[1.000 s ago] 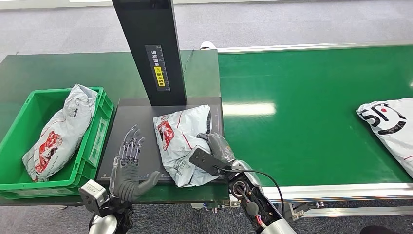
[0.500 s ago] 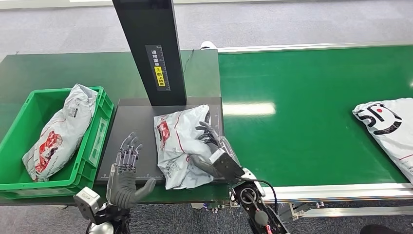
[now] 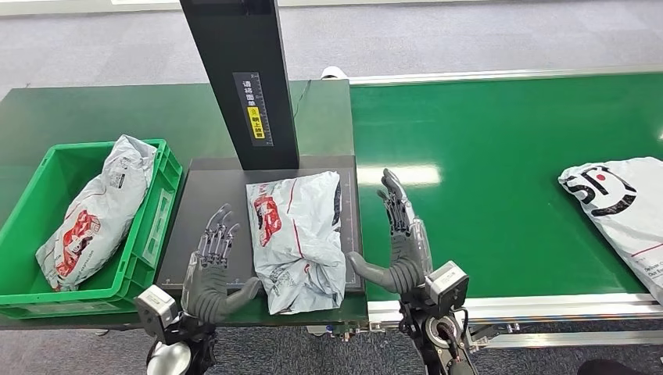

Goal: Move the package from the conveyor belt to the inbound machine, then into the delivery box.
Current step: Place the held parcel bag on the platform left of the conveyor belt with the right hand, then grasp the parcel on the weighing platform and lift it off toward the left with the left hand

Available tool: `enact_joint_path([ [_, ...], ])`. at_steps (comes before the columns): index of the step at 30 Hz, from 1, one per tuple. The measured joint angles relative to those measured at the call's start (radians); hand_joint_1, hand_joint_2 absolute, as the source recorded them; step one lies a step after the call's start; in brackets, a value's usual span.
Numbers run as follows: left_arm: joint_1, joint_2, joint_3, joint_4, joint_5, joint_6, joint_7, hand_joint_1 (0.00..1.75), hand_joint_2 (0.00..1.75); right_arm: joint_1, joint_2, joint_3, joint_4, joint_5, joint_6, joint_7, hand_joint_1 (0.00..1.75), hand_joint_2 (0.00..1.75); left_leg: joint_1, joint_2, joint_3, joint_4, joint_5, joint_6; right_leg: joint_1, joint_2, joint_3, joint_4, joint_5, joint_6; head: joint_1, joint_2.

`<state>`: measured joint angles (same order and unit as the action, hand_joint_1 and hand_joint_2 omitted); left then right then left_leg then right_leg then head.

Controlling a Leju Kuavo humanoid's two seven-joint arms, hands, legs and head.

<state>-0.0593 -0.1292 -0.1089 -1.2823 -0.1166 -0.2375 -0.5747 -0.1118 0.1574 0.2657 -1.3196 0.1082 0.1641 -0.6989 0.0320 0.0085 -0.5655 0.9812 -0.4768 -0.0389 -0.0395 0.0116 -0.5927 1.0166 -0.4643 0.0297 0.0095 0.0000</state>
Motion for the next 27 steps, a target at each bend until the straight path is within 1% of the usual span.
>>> enact_joint_path([
  [9,-0.013,0.001,-0.008,0.021,-0.008,0.000,0.000,0.00,1.75,0.012,-0.002,-0.021,-0.006,0.010,0.006,0.000,0.00,1.75,0.000,0.000,0.000,0.000,0.000,0.000,0.000,0.000,0.000,0.000,0.000,0.000,0.000,0.000],
  [27,-0.014,0.001,-0.009,0.029,-0.008,0.000,0.000,0.00,1.75,0.014,-0.003,-0.028,-0.008,0.011,0.006,0.000,0.00,1.75,0.000,0.000,0.000,0.000,0.000,0.000,0.000,0.000,0.000,0.000,0.000,0.000,0.000,0.000],
])
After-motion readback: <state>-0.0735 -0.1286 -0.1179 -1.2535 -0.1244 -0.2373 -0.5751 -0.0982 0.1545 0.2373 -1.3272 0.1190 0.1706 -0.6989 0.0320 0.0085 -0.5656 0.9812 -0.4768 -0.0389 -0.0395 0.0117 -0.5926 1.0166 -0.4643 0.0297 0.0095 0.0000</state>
